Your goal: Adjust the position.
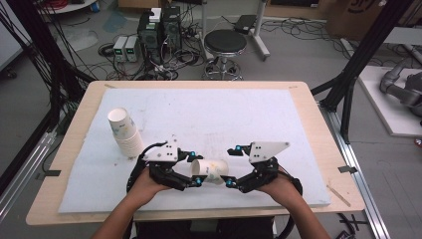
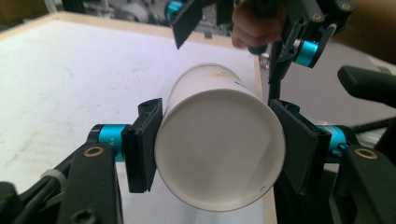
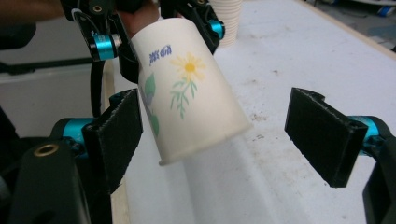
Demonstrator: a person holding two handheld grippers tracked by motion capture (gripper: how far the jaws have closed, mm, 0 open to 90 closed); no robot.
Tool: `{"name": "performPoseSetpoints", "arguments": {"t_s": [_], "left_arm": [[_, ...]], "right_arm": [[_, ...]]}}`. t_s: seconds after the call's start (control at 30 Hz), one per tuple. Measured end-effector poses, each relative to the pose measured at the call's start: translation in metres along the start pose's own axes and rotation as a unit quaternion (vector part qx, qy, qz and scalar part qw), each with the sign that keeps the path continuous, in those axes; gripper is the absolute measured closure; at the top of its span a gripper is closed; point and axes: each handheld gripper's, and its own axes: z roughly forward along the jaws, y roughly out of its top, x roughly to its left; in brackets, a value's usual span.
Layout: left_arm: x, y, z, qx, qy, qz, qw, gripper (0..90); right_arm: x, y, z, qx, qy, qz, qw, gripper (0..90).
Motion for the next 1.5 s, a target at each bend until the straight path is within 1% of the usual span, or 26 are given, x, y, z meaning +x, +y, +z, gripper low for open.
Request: {"name": "performPoseSetpoints", "arguments": {"t_s": [0.03,0.07,0.1,0.13,0.27,0.33,0.37,0.4,0.43,0.5,0.53,0.6,0.67,1.0,1.1,1.13,1.2,1.23,1.27,1.33,1.4,1.5], "left_arm": [[0.0,-0.001,-0.001,-0.009,0.001,0.0,1.0,37.3],[-0.001,-0.004,-0.002,-0.021,0.001,-0.001,0.9998,37.3],[-0.001,-0.005,-0.003,-0.027,0.002,-0.001,0.9996,37.3],[-0.001,-0.006,-0.004,-0.032,0.002,0.0,0.9995,37.3],[-0.004,-0.009,-0.006,-0.041,0.002,0.008,0.9991,37.3],[-0.004,-0.01,-0.007,-0.045,0.0,0.009,0.999,37.3],[-0.004,-0.01,-0.008,-0.044,0.0,0.01,0.999,37.3],[-0.004,-0.01,-0.009,-0.045,0.0,0.013,0.9989,37.3],[-0.004,-0.01,-0.009,-0.046,-0.001,0.013,0.9988,37.4],[-0.004,-0.009,-0.011,-0.054,-0.002,0.016,0.9984,37.4],[-0.004,-0.009,-0.011,-0.057,-0.003,0.017,0.9982,37.4],[-0.004,-0.009,-0.012,-0.061,-0.005,0.016,0.998,37.4],[-0.004,-0.008,-0.011,-0.065,-0.011,0.014,0.9977,37.4],[-0.009,-0.003,-0.005,-0.066,-0.029,0.02,0.9972,37.4],[-0.01,-0.003,-0.004,-0.074,-0.034,0.015,0.9966,37.4],[-0.01,-0.003,-0.004,-0.075,-0.035,0.013,0.9965,37.4],[-0.01,-0.004,-0.003,-0.079,-0.038,0.01,0.9961,37.4],[-0.009,-0.004,-0.003,-0.084,-0.041,0.007,0.9957,37.4],[-0.009,-0.005,-0.002,-0.089,-0.043,0.003,0.9951,37.4],[-0.008,-0.006,-0.002,-0.094,-0.048,0.001,0.9945,37.4],[-0.009,-0.005,-0.001,-0.097,-0.052,-0.002,0.9939,37.4],[-0.008,-0.005,0.0,-0.1,-0.058,-0.004,0.9932,37.4]], "right_arm": [[0.001,-0.003,-0.002,-0.012,-0.007,0.003,0.9999,19.7],[0.001,-0.005,-0.002,-0.017,-0.006,0.007,0.9998,19.7],[0.002,-0.009,-0.002,-0.025,-0.01,0.008,0.9996,19.7],[0.002,-0.01,-0.002,-0.027,-0.01,0.011,0.9995,19.7],[0.003,-0.021,0.0,-0.051,-0.008,0.022,0.9984,19.9],[0.003,-0.026,0.001,-0.066,-0.002,0.03,0.9973,20.0],[0.003,-0.029,0.002,-0.075,0.004,0.039,0.9964,20.0],[0.002,-0.031,0.003,-0.082,0.006,0.04,0.9958,20.2],[0.001,-0.033,0.004,-0.084,0.015,0.045,0.9954,20.2],[0.001,-0.035,0.005,-0.079,0.018,0.044,0.9958,20.2],[0.001,-0.036,0.005,-0.082,0.024,0.046,0.9953,20.2],[0.0,-0.036,0.006,-0.084,0.027,0.044,0.9951,20.3],[0.0,-0.036,0.006,-0.084,0.028,0.042,0.9952,20.2],[0.001,-0.038,0.012,-0.085,0.054,0.041,0.994,21.7],[0.001,-0.038,0.014,-0.099,0.073,0.052,0.9911,21.9],[0.0,-0.039,0.015,-0.101,0.076,0.052,0.9906,21.9],[0.0,-0.039,0.016,-0.107,0.088,0.055,0.9889,24.9],[0.0,-0.039,0.016,-0.111,0.09,0.055,0.9882,24.8],[0.0,-0.039,0.016,-0.112,0.094,0.061,0.9874,24.8],[-0.001,-0.039,0.016,-0.118,0.099,0.061,0.9861,24.9],[-0.001,-0.04,0.016,-0.124,0.111,0.066,0.9839,24.9],[-0.002,-0.04,0.015,-0.129,0.118,0.065,0.9825,26.3]]}}
